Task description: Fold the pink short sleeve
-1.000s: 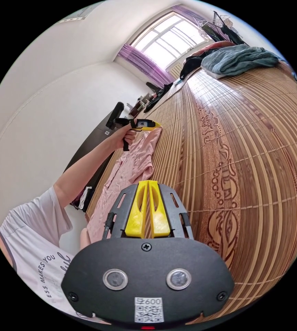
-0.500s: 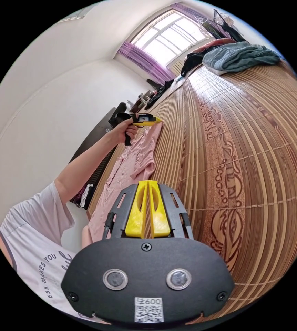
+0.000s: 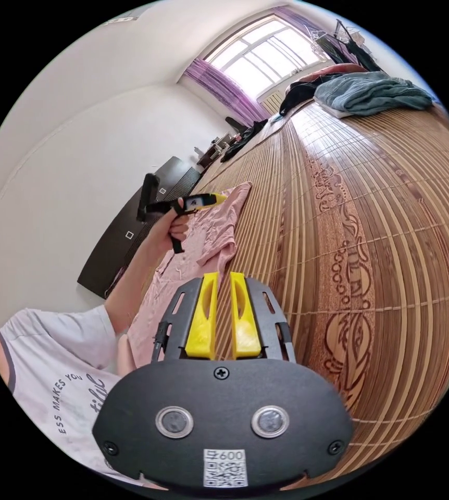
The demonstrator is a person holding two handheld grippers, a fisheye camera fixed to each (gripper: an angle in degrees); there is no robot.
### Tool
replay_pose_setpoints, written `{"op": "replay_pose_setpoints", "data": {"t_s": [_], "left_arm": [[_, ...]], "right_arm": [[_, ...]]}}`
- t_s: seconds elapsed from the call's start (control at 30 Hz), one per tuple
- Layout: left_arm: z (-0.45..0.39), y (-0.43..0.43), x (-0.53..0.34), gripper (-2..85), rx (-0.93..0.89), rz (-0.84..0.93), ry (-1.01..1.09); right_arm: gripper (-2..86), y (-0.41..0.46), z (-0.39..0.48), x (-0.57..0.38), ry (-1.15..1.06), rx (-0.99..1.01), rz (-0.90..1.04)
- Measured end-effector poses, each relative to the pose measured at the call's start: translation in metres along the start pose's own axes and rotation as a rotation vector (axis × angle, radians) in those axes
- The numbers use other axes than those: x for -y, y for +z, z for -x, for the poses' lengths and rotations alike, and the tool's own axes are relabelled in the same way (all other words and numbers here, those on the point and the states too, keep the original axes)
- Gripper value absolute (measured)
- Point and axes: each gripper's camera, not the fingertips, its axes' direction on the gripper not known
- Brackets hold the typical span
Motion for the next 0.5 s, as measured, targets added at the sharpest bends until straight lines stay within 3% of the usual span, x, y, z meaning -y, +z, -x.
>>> {"op": "replay_pose_setpoints", "data": {"t_s": [0.07,0.2,0.37,0.5], "left_arm": [[0.004,-0.019,-0.044,0.3,0.009,-0.100,-0.069],[0.026,0.011,-0.084,0.4,-0.044,-0.064,-0.159],[0.043,0.005,-0.132,2.0,-0.240,-0.189,-0.277],[-0.006,0.002,-0.143,5.5,-0.284,-0.157,-0.206]], "right_arm": [[0.5,0.016,-0.007,0.009,0.022,-0.060,0.019],[2.9,0.053,0.006,0.067,-0.154,-0.173,0.114],[7.4,0.144,0.014,0.100,-0.468,-0.205,0.533],[6.5,0.146,-0.008,0.086,-0.465,-0.178,0.433]]}}
